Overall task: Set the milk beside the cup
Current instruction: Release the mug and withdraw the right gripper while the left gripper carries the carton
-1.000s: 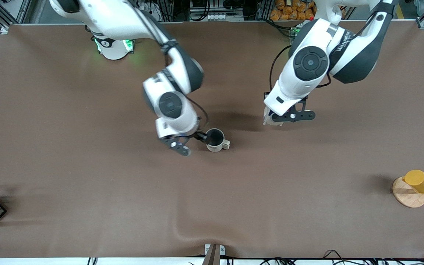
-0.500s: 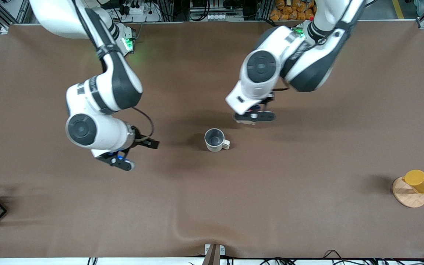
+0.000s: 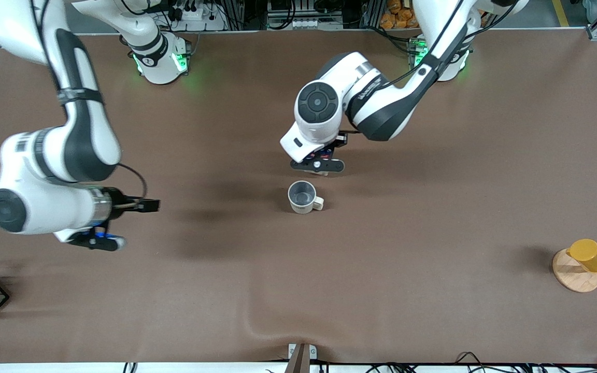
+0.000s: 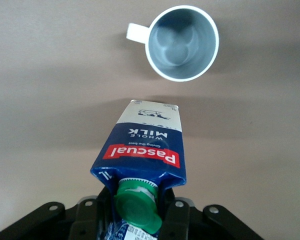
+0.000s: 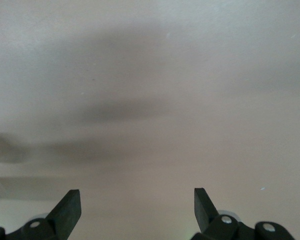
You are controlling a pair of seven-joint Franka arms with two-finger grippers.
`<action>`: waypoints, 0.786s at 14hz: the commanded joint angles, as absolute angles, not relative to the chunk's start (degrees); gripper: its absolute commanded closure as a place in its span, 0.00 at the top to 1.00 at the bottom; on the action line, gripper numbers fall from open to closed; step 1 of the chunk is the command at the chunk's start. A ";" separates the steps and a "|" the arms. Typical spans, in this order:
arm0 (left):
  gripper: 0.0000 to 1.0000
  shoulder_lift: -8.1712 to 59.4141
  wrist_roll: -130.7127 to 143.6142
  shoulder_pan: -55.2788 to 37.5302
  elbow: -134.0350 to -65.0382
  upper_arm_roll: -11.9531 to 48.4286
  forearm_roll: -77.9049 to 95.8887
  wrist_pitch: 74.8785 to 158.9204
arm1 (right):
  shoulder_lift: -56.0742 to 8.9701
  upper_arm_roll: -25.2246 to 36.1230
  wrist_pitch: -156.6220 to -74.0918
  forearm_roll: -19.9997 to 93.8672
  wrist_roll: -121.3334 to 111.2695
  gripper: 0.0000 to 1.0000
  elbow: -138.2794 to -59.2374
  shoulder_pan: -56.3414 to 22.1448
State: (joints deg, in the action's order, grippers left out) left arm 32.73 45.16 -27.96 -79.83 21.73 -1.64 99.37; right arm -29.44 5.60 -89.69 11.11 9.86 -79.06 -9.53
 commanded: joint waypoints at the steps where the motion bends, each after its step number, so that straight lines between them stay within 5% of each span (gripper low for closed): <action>1: 0.39 35.41 50.87 -30.49 -77.52 21.27 -2.55 101.07 | -25.41 4.48 -88.77 10.46 2.67 1.00 -81.21 -4.94; 11: 0.38 37.88 53.79 -32.26 -76.12 18.46 -2.55 103.09 | -4.32 4.83 -85.26 5.55 -4.72 1.00 -79.45 -2.99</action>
State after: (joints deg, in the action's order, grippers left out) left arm 36.51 51.82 -31.20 -78.45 19.06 -1.64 102.85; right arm -8.23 5.13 -86.48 7.31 -0.73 -77.79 -3.89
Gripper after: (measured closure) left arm 0.608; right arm 0.000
